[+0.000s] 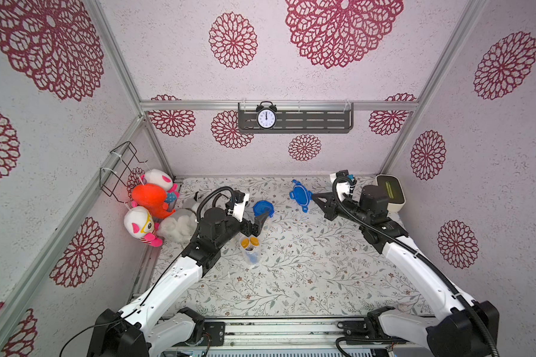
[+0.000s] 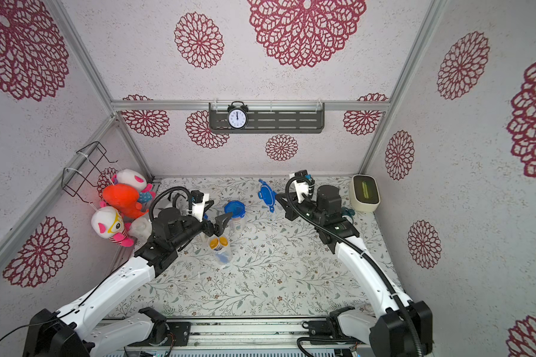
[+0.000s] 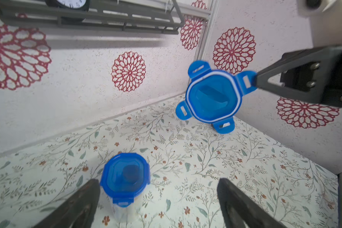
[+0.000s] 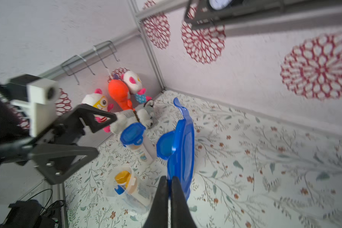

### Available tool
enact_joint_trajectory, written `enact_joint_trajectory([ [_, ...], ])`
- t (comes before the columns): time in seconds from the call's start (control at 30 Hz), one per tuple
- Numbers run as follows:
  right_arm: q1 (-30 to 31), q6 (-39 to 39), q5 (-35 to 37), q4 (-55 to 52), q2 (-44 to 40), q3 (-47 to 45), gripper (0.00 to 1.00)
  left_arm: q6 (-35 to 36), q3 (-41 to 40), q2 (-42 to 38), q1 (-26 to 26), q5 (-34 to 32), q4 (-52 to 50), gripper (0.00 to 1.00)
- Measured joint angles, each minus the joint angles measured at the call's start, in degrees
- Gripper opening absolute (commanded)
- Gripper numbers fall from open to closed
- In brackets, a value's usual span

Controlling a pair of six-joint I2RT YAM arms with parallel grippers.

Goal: Pack away toiletry kits
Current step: Pick up the lid from the center of the board, then close the lid on the container.

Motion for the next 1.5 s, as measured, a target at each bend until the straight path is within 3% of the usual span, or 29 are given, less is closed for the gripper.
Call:
enact_joint_trajectory([
  [0.23,0.0,-4.3,-11.2,0.1,0.8,5.3,0.06,4.4,3.0,6.2,0.1,12.4,8.6,0.95],
  [0.6,0.0,-10.0,-22.1,-1.0,4.8,8.1,0.06,5.1,8.9,6.7,3.1,27.5,11.5,0.81],
  [0.9,-0.4,-13.9,-27.8,-1.7,5.7,9.6,0.08,9.9,19.1,12.0,4.1,37.5,0.9,0.54],
  [0.97,-0.6,-14.0,-28.7,-1.7,6.1,9.6,0.08,11.1,20.3,12.7,4.1,38.6,-1.7,0.45],
  [1.07,-0.7,-14.1,-29.2,-1.6,6.8,9.6,0.10,13.0,22.4,13.9,4.1,40.0,-5.9,0.23],
  [1.17,-0.7,-13.0,-28.7,-0.9,7.7,9.6,0.40,14.7,24.3,15.2,4.0,40.1,-9.3,0.00],
  [1.33,-0.9,-8.2,-18.2,-0.9,8.3,9.6,0.42,19.8,25.2,15.5,3.6,32.1,-11.8,0.00],
  [1.4,-0.9,-6.0,-14.0,-1.9,8.2,9.4,0.70,21.3,25.2,15.7,3.6,29.2,-11.8,0.00],
  [1.5,-1.1,-2.6,-6.8,-2.3,6.6,6.7,0.90,23.0,25.7,16.4,3.3,25.6,-12.3,0.00],
])
